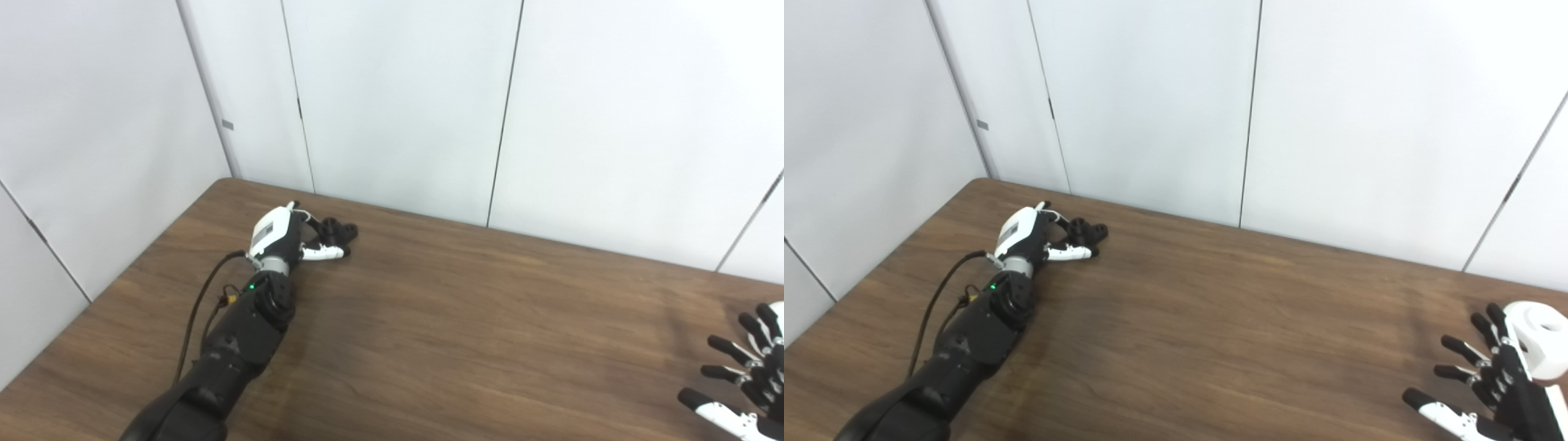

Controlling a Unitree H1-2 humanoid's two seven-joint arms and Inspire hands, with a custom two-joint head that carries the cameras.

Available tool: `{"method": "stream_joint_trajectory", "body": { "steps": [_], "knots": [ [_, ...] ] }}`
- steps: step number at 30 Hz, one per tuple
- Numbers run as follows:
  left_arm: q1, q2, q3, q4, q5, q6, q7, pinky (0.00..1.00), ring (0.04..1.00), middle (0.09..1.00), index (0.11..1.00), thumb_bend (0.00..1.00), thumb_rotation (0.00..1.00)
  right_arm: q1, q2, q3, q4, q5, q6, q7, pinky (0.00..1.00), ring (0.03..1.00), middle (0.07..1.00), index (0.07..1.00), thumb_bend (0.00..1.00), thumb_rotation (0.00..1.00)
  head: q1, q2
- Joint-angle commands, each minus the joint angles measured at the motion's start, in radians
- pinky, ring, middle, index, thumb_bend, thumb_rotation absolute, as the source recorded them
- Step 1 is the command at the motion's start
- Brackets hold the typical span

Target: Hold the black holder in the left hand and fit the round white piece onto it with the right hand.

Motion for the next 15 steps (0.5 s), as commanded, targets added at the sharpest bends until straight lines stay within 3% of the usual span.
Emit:
{"method": "stream_joint_trajectory", "body": {
  "steps": [1, 15],
  "knots": [
    [-0.005, 0.001, -0.02, 0.012, 0.005, -0.011, -0.023, 1.0, 1.0, 0.941, 0.484, 0.53, 0.06, -0.019, -0.005, -0.016, -0.043, 0.008, -0.006, -0.015, 0.62, 0.815, 0.964, 0.982, 0.62, 0.11, 0.002, 0.003],
    [0.026, 0.005, -0.039, 0.002, -0.016, -0.053, -0.055, 1.0, 1.0, 0.943, 0.484, 0.52, 0.06, -0.023, -0.001, -0.011, -0.056, -0.017, 0.01, -0.029, 0.63, 0.812, 0.964, 0.983, 0.59, 0.14, -0.009, 0.007]
  ]
}}
